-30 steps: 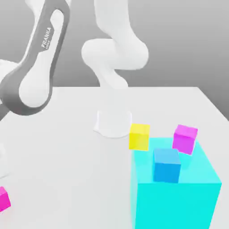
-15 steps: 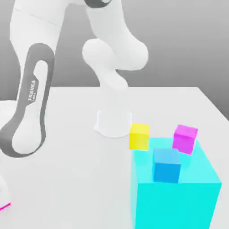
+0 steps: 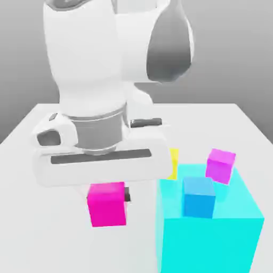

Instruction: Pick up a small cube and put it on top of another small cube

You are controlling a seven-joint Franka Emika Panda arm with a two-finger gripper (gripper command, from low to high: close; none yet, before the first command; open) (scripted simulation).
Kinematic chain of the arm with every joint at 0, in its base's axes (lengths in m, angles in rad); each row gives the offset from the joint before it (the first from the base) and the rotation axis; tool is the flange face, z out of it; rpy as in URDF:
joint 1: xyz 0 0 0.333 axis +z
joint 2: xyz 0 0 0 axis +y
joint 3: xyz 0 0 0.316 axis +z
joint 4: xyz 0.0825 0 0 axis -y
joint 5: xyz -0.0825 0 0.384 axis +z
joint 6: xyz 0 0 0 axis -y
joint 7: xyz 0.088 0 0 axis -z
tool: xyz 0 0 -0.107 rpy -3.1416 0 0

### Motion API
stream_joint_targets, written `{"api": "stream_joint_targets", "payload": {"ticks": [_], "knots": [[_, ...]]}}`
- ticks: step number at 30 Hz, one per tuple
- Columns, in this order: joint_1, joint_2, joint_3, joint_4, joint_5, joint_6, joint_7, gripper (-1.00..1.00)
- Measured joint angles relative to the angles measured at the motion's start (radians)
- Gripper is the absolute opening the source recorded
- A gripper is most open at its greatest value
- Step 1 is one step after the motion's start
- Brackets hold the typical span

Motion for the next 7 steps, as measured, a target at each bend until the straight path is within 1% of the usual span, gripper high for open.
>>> {"api": "stream_joint_targets", "payload": {"ticks": [1, 3, 4, 7], "knots": [[0.053, -0.017, 0.019, 0.008, -0.025, -0.022, -0.013, -1.0], [0.125, -0.009, 0.01, -0.019, -0.044, 0.016, -0.024, -1.0], [0.139, -0.003, -0.005, -0.032, -0.048, 0.035, -0.025, 1.0], [0.126, -0.003, -0.005, -0.032, -0.048, 0.035, -0.025, 1.0]]}}
